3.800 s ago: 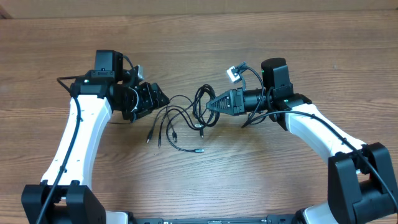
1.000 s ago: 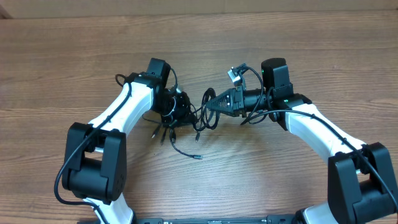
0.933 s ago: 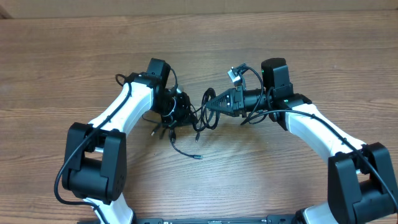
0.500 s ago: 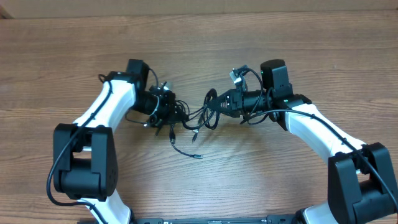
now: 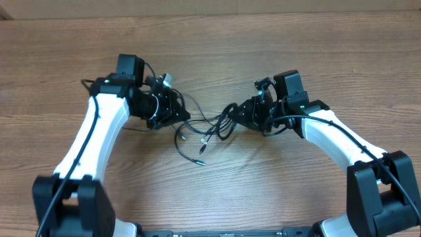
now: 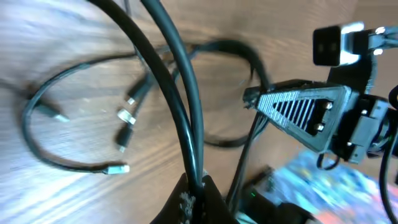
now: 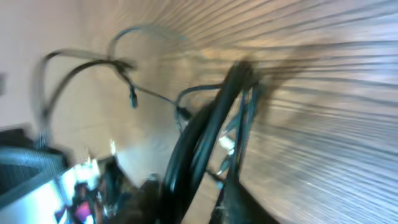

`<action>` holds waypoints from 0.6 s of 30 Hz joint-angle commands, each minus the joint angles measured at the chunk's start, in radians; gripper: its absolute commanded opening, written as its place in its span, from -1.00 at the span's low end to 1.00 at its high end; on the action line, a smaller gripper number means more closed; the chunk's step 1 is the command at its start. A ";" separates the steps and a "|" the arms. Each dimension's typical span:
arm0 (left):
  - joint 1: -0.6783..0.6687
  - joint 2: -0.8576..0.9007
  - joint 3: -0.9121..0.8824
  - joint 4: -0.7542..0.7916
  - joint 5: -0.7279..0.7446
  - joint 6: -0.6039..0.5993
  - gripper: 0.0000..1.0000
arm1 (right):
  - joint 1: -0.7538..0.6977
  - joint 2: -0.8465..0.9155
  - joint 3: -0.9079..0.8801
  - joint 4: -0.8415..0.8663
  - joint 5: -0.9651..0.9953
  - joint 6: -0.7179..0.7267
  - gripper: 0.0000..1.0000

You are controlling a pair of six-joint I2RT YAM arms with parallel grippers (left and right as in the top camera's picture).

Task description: Untangle cables

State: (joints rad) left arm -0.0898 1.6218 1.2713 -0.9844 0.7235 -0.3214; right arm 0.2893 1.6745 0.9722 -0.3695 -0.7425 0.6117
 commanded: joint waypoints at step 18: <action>0.095 -0.154 0.084 0.016 -0.133 -0.023 -0.92 | -0.001 -0.012 0.003 -0.100 0.229 -0.036 0.41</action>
State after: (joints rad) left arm -0.0391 1.4940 1.3247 -0.9730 0.6010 -0.3187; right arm 0.2893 1.6745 0.9722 -0.4648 -0.5316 0.5770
